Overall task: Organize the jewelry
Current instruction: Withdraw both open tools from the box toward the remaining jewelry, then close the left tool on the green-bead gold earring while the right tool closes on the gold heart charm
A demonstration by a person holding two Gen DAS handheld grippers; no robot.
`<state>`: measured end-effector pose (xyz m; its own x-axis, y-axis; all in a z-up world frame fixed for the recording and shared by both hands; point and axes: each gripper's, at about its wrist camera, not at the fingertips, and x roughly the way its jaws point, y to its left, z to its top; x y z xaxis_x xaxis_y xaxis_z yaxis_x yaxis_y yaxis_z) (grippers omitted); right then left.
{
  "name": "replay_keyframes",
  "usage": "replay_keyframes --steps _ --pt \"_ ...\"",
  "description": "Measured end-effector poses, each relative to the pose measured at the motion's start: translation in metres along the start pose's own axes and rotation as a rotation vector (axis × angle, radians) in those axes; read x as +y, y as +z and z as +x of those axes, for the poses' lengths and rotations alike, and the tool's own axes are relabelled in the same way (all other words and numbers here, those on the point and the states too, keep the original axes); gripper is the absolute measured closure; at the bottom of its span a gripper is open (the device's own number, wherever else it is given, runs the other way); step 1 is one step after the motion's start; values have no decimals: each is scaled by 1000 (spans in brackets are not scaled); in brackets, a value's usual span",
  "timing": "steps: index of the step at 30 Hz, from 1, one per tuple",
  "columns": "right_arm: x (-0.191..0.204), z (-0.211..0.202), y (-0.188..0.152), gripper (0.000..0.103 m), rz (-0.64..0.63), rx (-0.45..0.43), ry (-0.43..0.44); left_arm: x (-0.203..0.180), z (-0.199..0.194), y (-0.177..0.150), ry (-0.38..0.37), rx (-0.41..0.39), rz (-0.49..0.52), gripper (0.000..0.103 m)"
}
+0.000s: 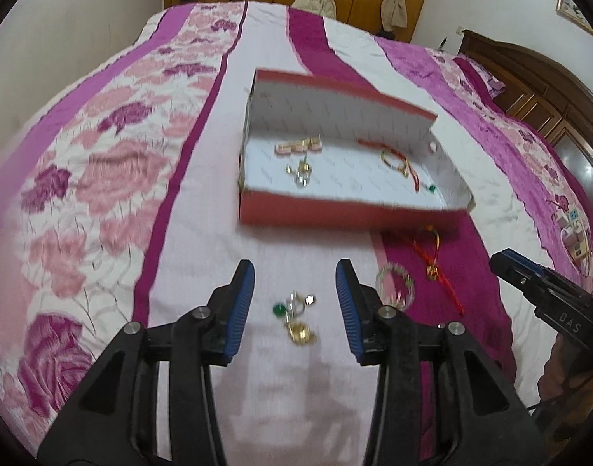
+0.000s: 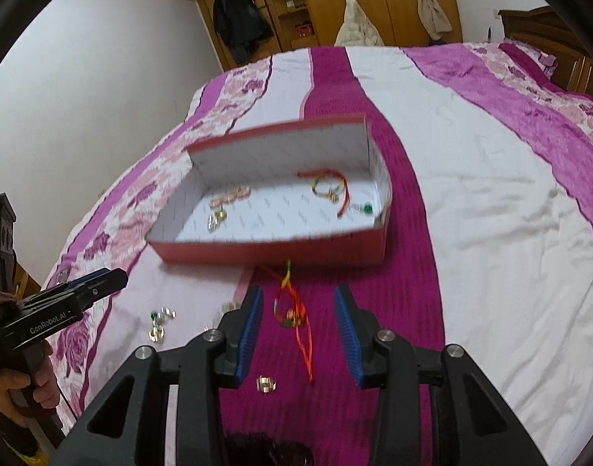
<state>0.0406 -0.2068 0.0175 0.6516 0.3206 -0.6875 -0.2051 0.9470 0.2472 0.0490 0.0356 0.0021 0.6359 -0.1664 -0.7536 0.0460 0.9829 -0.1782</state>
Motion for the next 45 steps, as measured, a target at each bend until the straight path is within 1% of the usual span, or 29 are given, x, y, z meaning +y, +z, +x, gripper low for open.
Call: replay_keyframes --steps 3,8,11,15,19,22,27,30,36,38,40,45 --pt "1 2 -10 62 5 23 3 -1 4 -9 -17 30 -6 68" --pt "5 5 -22 62 2 63 3 -10 16 -25 -43 91 12 69" --pt "7 8 -28 62 0 81 14 -13 22 -32 -53 110 19 70" --pt "10 10 -35 62 -1 100 23 -12 27 -37 -37 113 23 83" --pt "13 10 -41 62 -1 120 45 -5 34 -41 -31 128 -9 88" --pt "16 12 -45 62 -9 133 58 -5 37 -43 -34 129 -15 88" --pt "21 20 -50 62 -15 156 67 -6 39 -45 -14 119 -6 88" --pt "22 23 -53 62 -20 168 63 -8 42 -46 1 107 3 88" --pt "19 31 -56 62 -13 190 50 -5 45 -44 4 84 -20 88" --pt "19 34 -57 62 -9 194 48 -4 46 -44 1 79 -19 89" --pt "18 37 -57 62 -9 195 45 -5 45 -45 8 73 -11 94" --pt "20 45 -59 62 -20 203 28 -1 42 -45 -12 74 -20 96"
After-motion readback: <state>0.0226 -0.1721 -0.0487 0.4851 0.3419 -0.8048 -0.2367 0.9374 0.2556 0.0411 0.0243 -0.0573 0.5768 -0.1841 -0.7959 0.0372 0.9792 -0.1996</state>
